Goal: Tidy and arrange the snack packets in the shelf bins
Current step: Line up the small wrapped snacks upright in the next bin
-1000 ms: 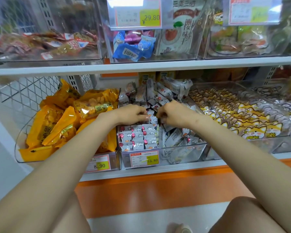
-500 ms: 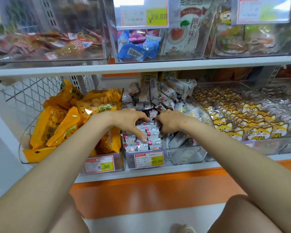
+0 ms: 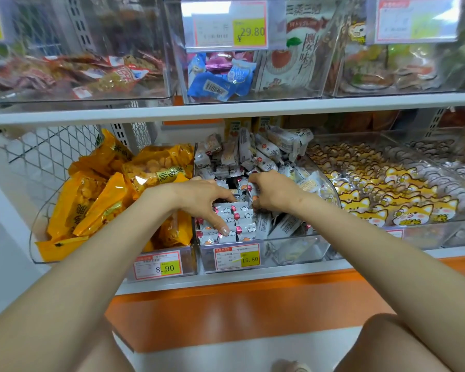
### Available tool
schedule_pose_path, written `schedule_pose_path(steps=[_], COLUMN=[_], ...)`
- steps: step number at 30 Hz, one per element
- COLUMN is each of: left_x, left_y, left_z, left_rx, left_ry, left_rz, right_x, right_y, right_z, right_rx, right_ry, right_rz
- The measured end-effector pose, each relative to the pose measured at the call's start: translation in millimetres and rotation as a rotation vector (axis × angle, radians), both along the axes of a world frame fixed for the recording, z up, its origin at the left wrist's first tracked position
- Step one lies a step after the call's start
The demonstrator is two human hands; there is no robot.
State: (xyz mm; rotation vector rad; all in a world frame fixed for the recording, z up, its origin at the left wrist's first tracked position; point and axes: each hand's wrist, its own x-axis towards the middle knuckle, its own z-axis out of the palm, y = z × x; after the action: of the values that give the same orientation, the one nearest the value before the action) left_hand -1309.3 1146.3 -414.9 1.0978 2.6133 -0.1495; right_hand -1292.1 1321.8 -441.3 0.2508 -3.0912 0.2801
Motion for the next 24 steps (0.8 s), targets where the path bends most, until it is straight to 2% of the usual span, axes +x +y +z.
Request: schedule_pose_path(steps=[10,17,20,24], left_x=[-1,-8,-7,-9], left_y=[-1,-4,-8,-15], left_z=[-1,-8,-4,5], left_rx=[0.039,0.080,0.183,0.414], left_ry=[-0.009,-0.008,-0.003,0.178], left_rz=[0.012,0.022,0.035,0.049], right_x=[6,-5,-11,-17], right_y=[3,-5,-11,-13], right_z=[19,-1,-6,-6], right_rx=[-0.222,-0.374,-0.373,-0.373], right_ry=[0.294,0.182,0.122,0.090], right_rz=[-0.062,0.005,0.013,-0.009])
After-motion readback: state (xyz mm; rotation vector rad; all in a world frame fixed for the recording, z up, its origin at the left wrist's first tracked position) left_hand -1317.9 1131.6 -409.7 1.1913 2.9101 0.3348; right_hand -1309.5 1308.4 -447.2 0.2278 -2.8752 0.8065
